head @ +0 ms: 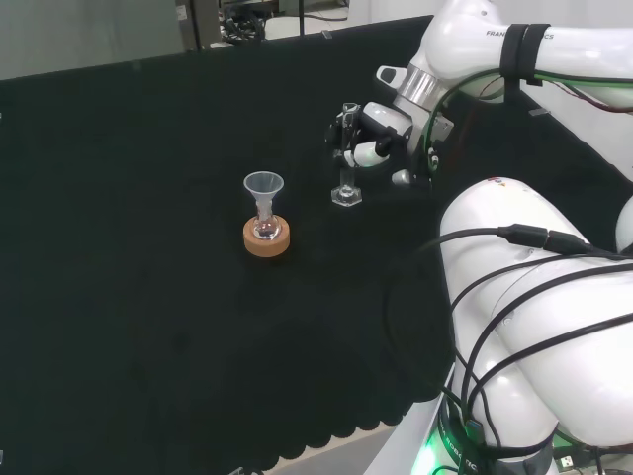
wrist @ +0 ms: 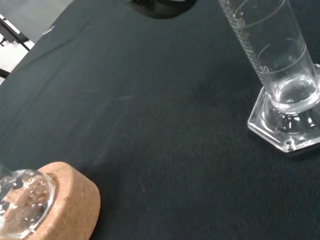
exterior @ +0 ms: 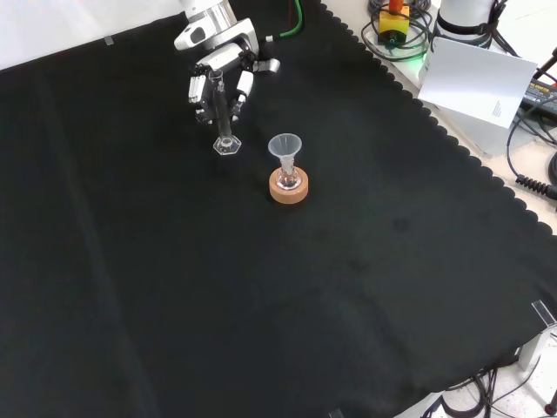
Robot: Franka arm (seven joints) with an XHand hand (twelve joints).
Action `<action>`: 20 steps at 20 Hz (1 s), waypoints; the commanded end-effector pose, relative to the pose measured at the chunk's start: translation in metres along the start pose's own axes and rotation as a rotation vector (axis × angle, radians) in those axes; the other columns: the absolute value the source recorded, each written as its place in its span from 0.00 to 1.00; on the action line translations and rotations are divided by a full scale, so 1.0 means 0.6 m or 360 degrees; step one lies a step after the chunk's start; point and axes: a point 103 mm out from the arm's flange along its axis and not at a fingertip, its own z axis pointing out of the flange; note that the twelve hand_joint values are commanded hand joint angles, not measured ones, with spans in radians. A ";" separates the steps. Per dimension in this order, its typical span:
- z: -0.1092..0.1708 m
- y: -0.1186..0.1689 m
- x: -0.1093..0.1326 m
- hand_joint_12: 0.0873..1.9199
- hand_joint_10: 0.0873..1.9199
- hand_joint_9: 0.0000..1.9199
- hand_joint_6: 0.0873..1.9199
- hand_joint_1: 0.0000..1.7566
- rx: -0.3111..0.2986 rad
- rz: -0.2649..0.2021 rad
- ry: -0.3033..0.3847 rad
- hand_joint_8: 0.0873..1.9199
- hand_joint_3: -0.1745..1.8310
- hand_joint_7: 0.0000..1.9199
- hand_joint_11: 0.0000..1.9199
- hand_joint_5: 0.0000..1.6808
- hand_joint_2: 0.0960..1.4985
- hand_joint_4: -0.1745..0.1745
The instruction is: Put the graduated cylinder back on the table.
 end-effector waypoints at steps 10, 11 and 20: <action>-0.009 -0.004 -0.002 0.66 0.00 0.48 0.25 0.52 0.0012 0.0046 0.0008 0.33 0.00 0.27 0.22 0.23 0.58 0.30; -0.012 -0.006 -0.003 0.66 0.00 0.47 0.25 0.51 0.0003 0.0052 0.0007 0.33 0.00 0.26 0.22 0.23 0.58 0.30; -0.054 -0.031 -0.006 0.67 0.00 0.44 0.21 0.50 -0.0079 0.0105 -0.0006 0.33 0.00 0.22 0.17 0.23 0.58 0.29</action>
